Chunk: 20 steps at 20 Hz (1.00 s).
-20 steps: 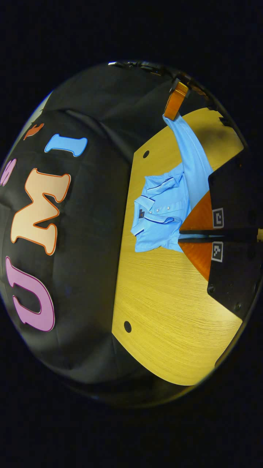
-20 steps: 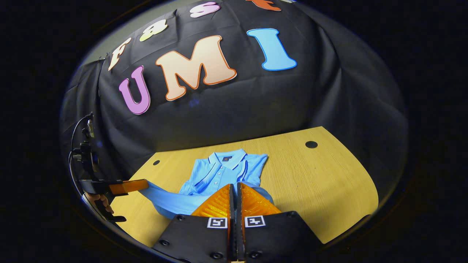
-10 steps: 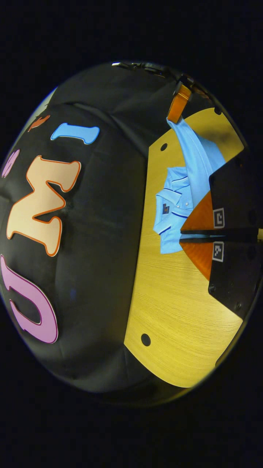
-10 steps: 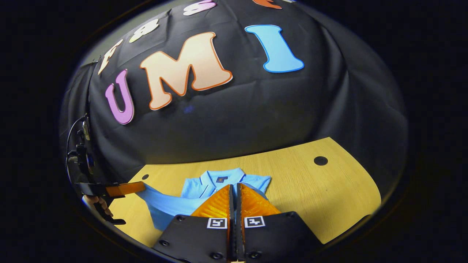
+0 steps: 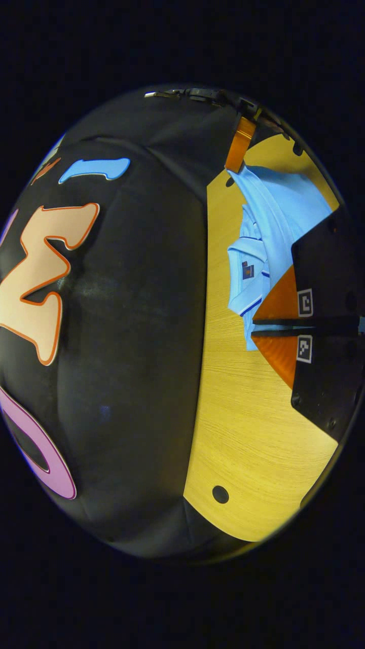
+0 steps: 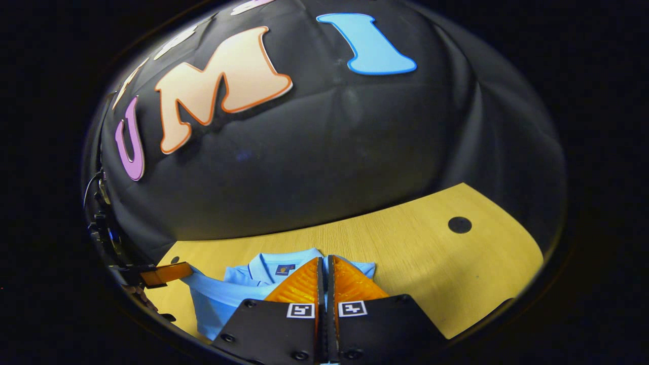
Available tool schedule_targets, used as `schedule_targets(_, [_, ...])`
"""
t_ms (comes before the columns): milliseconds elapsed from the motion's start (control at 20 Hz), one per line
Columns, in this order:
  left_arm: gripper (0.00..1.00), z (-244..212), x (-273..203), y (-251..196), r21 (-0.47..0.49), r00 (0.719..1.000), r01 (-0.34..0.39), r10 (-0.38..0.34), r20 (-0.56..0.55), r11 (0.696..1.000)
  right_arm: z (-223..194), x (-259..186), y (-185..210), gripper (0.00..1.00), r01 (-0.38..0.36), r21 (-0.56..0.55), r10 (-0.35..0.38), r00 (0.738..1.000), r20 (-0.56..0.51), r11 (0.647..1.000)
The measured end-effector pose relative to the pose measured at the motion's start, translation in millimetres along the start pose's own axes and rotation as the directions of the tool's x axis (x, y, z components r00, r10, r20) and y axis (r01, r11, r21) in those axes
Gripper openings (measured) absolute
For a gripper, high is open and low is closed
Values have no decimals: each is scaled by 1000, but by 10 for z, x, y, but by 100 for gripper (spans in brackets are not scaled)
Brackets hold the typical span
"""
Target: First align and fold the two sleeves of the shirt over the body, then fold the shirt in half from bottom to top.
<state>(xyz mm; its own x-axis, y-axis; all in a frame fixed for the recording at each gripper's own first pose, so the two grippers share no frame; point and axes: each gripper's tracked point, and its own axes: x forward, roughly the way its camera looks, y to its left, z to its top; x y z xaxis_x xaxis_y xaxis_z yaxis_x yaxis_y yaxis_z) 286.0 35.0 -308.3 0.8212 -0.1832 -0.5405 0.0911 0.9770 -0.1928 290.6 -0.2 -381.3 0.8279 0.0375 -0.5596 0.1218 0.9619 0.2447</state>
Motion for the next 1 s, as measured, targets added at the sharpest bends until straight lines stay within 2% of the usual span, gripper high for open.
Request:
schedule_targets(200, [0, -174, 274, 177, 5, 999, -48, 48, -7, 999, -250, 265, -85, 3, 52, 14, -52, 999, -15, 999])
schedule_targets(250, [0, -199, 307, 227, -1, 998, -61, 61, -4, 998, -213, 215, -119, 10, 63, 12, -63, 998, -16, 998])
schedule_targets(350, [7, -220, 311, 289, -7, 997, -79, 79, -1, 997, -149, 202, -105, 49, 55, -14, -54, 998, 12, 998])
schedule_targets(400, [38, -222, 285, 306, -7, 996, -90, 90, 0, 996, -72, 147, -116, 69, 61, -45, -59, 998, 36, 997])
schedule_targets(450, [69, -163, 278, 346, -5, 995, -104, 104, 7, 995, -17, 106, -103, 77, 59, -69, -55, 997, 59, 996])
schedule_targets(500, [100, -144, 215, 345, -10, 993, -115, 115, 22, 993, 34, 37, -54, 97, 55, -88, -49, 996, 74, 995])
schedule_targets(550, [98, -44, 149, 340, -18, 991, -121, 121, 49, 993, 81, -52, -5, 92, 48, -107, -38, 995, 90, 993])
schedule_targets(600, [96, 34, 61, 325, -19, 989, -127, 128, 75, 992, 142, -164, 37, 97, 44, -129, -30, 993, 110, 991])
schedule_targets(800, [96, 263, -427, 130, -1, 980, -125, 123, 157, 992, 334, -690, 168, 97, 40, -215, 0, 984, 181, 976])
schedule_targets(1000, [96, 493, -1107, -156, 31, 959, -125, 112, 261, 992, 509, -1362, 295, 97, 37, -276, 37, 965, 260, 960])
